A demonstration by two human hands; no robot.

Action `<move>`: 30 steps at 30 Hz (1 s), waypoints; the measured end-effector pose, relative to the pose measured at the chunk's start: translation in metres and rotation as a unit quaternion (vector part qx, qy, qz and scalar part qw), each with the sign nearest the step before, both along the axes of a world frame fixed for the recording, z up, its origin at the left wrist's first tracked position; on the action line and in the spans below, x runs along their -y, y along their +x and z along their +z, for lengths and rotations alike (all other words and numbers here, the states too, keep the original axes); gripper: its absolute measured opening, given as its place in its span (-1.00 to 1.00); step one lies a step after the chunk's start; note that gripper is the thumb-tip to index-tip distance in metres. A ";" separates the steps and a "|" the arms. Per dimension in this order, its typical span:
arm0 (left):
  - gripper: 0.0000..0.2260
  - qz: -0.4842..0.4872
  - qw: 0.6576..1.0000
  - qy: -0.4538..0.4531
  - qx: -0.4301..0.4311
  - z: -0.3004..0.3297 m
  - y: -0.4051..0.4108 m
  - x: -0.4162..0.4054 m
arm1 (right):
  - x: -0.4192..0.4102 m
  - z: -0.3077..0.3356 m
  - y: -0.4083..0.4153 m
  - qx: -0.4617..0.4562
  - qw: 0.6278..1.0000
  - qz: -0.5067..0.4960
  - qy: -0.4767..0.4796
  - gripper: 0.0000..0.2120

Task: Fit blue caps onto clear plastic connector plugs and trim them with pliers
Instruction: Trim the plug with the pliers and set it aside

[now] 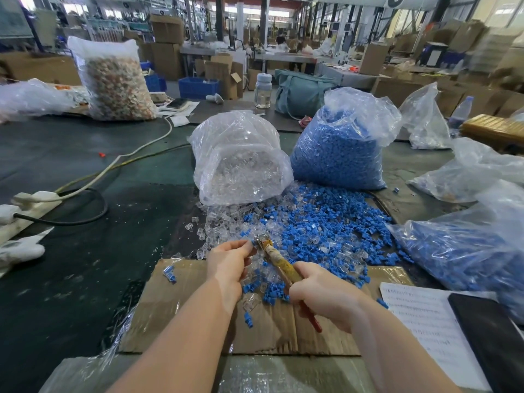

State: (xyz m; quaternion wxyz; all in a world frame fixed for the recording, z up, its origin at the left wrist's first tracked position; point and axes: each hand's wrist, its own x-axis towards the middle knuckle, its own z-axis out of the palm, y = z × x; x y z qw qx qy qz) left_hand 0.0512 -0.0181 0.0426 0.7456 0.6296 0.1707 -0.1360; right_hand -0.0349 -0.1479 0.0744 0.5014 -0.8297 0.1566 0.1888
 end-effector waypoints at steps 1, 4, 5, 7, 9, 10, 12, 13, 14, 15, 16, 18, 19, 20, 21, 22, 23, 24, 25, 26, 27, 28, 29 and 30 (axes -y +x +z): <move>-0.94 0.004 1.000 0.006 0.008 0.000 0.000 0.000 | 0.000 0.000 0.000 -0.005 1.000 0.001 0.005 -0.86; -0.95 -0.002 1.000 0.019 0.023 0.000 0.001 0.001 | 0.000 0.001 0.000 -0.018 1.000 0.020 -0.005 -0.84; -0.95 -0.004 1.000 0.020 0.023 0.000 0.002 0.001 | 0.000 0.000 0.000 -0.019 0.999 0.025 -0.011 -0.83; -0.96 -0.008 1.000 0.020 0.018 0.001 0.002 0.001 | 0.001 -0.001 0.001 -0.018 0.999 0.031 -0.021 -0.81; -0.96 -0.009 1.000 0.005 0.004 0.002 0.002 -0.001 | 0.003 -0.002 0.001 -0.018 0.999 0.028 -0.019 -0.80; -0.96 -0.011 1.000 -0.005 -0.001 0.003 0.002 -0.001 | 0.004 -0.003 0.000 -0.019 0.999 0.026 -0.015 -0.80; -0.96 -0.012 1.000 0.004 0.011 0.004 0.001 -0.001 | 0.005 -0.003 0.000 -0.023 0.999 0.028 -0.013 -0.80; -0.96 -0.015 0.999 0.027 0.032 0.004 0.001 0.000 | 0.005 -0.003 0.000 -0.025 0.999 0.029 -0.013 -0.80; -0.96 -0.018 0.997 0.048 0.055 0.004 0.000 0.000 | 0.005 -0.003 0.000 -0.026 0.999 0.028 -0.013 -0.80; -0.96 -0.018 0.995 0.062 0.071 0.005 -0.001 0.001 | 0.005 -0.003 -0.001 -0.025 0.999 0.027 -0.011 -0.80; -0.96 -0.017 0.995 0.064 0.075 0.005 -0.001 0.002 | 0.006 -0.003 -0.001 -0.023 0.999 0.025 -0.008 -0.79; -0.96 -0.017 0.998 0.037 0.048 0.006 -0.001 0.002 | 0.007 -0.002 -0.001 -0.019 1.000 0.019 0.000 -0.79; -0.96 -0.016 0.999 0.022 0.033 0.007 -0.001 0.002 | 0.007 -0.001 -0.002 -0.017 1.000 0.018 0.001 -0.79; -0.96 -0.018 0.999 0.017 0.025 0.007 -0.001 0.002 | 0.007 -0.001 -0.002 -0.016 1.000 0.020 -0.003 -0.79; -0.95 -0.020 0.999 0.018 0.023 0.007 -0.001 0.002 | 0.006 -0.001 -0.002 -0.016 1.000 0.024 -0.011 -0.78; -0.95 -0.020 0.999 0.017 0.022 0.006 -0.001 0.002 | 0.006 -0.001 -0.003 -0.016 0.999 0.029 -0.019 -0.78; -0.95 -0.019 1.000 0.012 0.018 0.005 -0.001 0.002 | 0.005 -0.002 -0.003 -0.015 0.999 0.033 -0.027 -0.78; -0.95 -0.018 1.000 0.005 0.014 0.005 -0.001 0.002 | 0.004 -0.002 -0.003 -0.012 0.999 0.036 -0.036 -0.78; -0.95 -0.018 1.000 -0.002 0.011 0.004 -0.001 0.002 | 0.004 -0.003 -0.003 -0.009 0.998 0.038 -0.042 -0.77; -0.95 -0.018 1.000 -0.006 0.010 0.003 -0.001 0.001 | 0.004 -0.003 -0.003 -0.008 0.998 0.039 -0.045 -0.77; -0.94 -0.018 1.000 -0.009 0.010 0.003 -0.001 0.001 | 0.005 -0.004 -0.003 -0.008 0.998 0.038 -0.043 -0.77; -0.94 -0.016 1.000 -0.013 0.011 0.003 -0.002 0.001 | 0.006 -0.004 -0.003 -0.009 0.999 0.032 -0.034 -0.78; -0.94 -0.013 1.000 -0.020 0.013 0.003 -0.002 0.001 | 0.007 -0.005 -0.003 -0.010 0.999 0.024 -0.019 -0.78; -0.95 -0.010 0.999 -0.028 0.013 0.003 -0.002 0.001 | 0.008 -0.005 -0.004 -0.012 1.000 0.013 0.001 -0.78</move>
